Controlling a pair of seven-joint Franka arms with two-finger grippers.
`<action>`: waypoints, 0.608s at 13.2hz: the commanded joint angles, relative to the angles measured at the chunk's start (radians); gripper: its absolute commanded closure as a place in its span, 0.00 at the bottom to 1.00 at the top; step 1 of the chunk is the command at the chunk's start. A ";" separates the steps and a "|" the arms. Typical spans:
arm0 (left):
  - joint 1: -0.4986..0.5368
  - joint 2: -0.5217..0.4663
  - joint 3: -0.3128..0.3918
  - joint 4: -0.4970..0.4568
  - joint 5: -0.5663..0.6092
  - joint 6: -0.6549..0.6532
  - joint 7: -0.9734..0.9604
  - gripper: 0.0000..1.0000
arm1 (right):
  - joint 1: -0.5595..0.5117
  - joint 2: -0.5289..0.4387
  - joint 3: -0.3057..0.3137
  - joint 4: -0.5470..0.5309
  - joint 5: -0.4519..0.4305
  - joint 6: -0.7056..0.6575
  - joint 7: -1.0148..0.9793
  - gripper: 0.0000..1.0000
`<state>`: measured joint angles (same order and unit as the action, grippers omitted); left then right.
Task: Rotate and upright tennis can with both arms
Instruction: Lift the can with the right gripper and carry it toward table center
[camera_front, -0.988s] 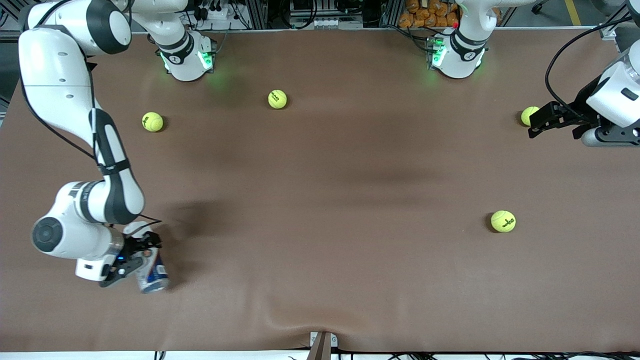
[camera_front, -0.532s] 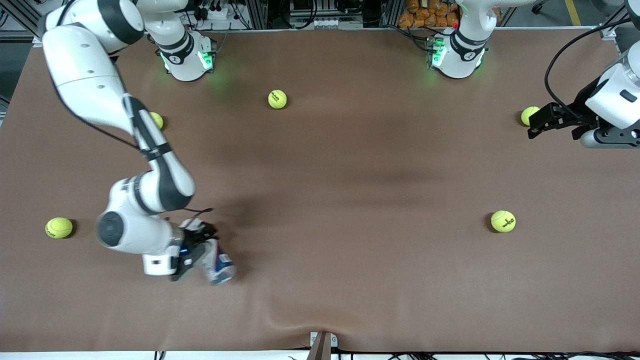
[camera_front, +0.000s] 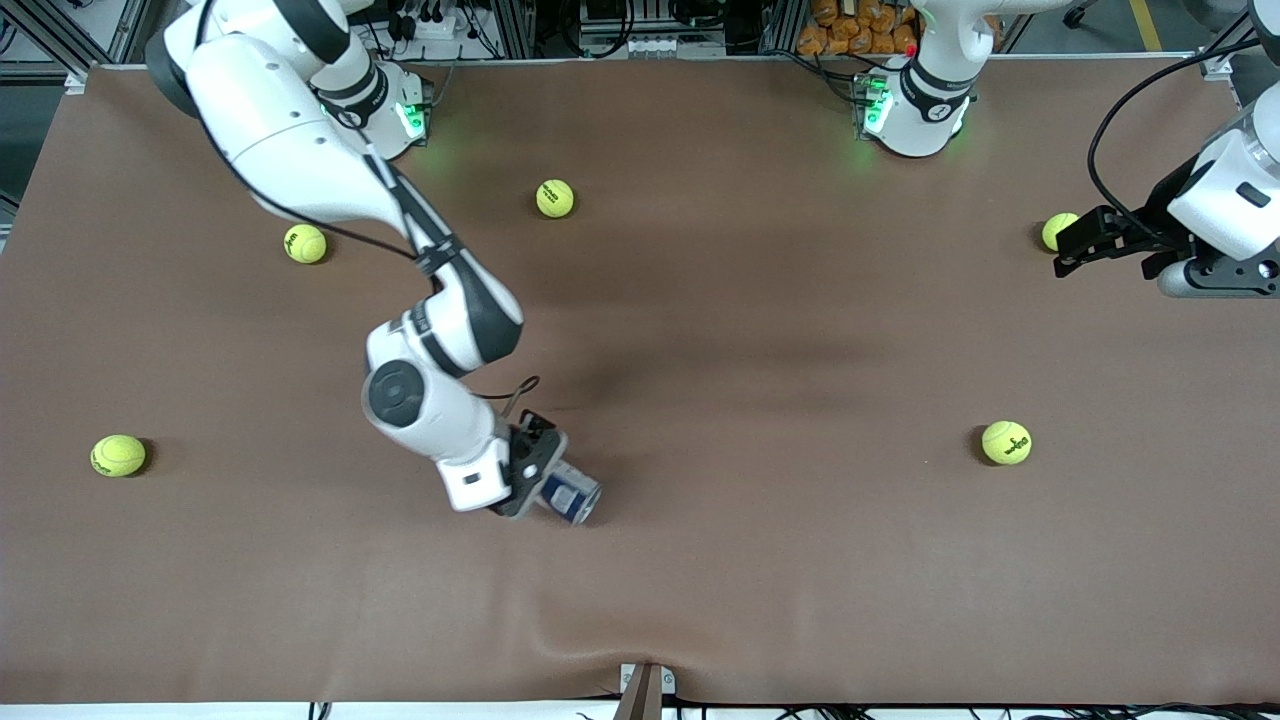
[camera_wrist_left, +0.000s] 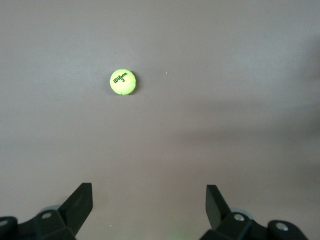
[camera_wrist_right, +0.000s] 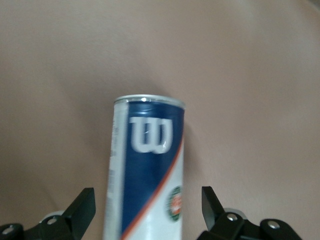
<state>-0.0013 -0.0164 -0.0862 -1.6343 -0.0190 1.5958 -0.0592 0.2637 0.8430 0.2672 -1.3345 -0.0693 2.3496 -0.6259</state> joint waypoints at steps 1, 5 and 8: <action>0.007 0.009 -0.001 0.019 -0.013 -0.019 0.018 0.00 | 0.054 -0.004 -0.005 0.001 -0.111 0.042 -0.006 0.07; 0.009 0.018 0.000 0.019 -0.012 -0.020 0.019 0.00 | 0.089 -0.005 -0.011 0.001 -0.153 0.050 -0.005 0.07; -0.002 0.029 -0.001 0.019 -0.010 -0.020 0.018 0.00 | 0.089 -0.007 -0.011 0.001 -0.153 0.048 0.024 0.07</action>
<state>0.0003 -0.0035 -0.0853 -1.6343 -0.0190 1.5919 -0.0591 0.3551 0.8430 0.2582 -1.3332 -0.1986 2.3960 -0.6246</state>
